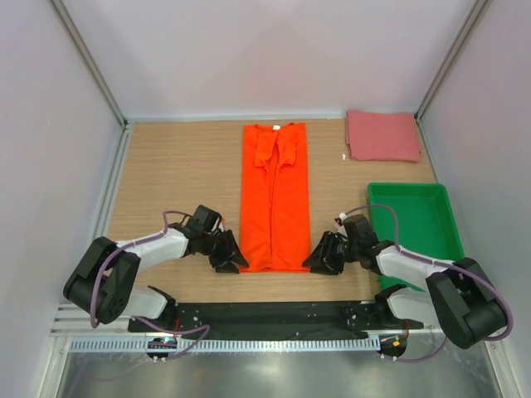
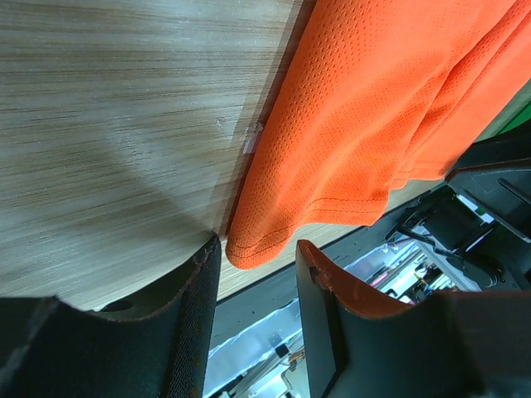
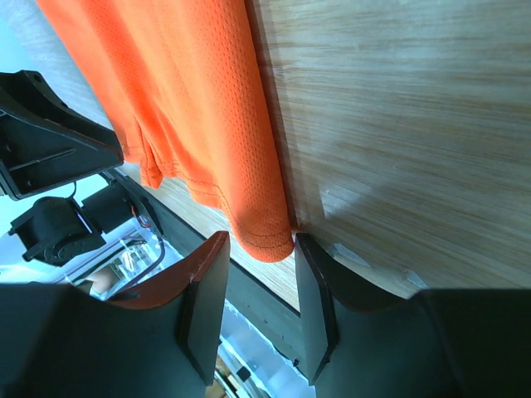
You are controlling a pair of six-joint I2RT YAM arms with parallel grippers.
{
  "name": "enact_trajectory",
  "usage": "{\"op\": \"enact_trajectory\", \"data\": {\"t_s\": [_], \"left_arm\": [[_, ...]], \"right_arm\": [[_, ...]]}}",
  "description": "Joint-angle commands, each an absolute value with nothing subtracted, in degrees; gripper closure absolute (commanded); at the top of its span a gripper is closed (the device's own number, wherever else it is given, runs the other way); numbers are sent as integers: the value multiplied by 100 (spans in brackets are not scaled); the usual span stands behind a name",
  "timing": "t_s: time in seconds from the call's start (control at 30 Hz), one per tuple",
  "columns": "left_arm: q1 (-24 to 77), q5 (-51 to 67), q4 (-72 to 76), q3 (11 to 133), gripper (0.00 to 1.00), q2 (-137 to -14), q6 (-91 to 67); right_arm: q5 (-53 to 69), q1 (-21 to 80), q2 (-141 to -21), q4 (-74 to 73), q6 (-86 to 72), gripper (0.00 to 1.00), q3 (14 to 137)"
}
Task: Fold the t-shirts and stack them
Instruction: Fold the tshirt
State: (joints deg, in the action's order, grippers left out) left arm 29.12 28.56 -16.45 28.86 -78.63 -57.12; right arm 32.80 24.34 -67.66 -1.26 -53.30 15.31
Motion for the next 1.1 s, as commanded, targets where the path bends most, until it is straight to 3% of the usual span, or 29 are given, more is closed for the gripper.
{"op": "enact_trajectory", "data": {"t_s": [0.0,0.2,0.33,0.43,0.87,1.07], "left_arm": [[2900,2487,-1793,2689,57,-7972,-5599],[2900,2452,-1863,2725,63,-8033,-5520],[2900,2434,-1863,2689,73,-8042,-5458],[2909,2566,-1819,2637,100,-8051,-5432],[3401,2523,-1793,2328,100,-6857,-6170],[3410,2154,-2170,3810,100,-7004,-6021]], "right_arm": [[2935,2470,-6952,-132,-5247,56,1459],[2979,2470,-7110,-35,-5212,57,1433],[3058,2461,-7146,130,-5256,76,1371],[3111,2487,-7084,123,-5317,99,1292],[3181,2628,-5731,-553,-5572,99,914],[3094,2549,-5835,-887,-5345,99,1938]]}}
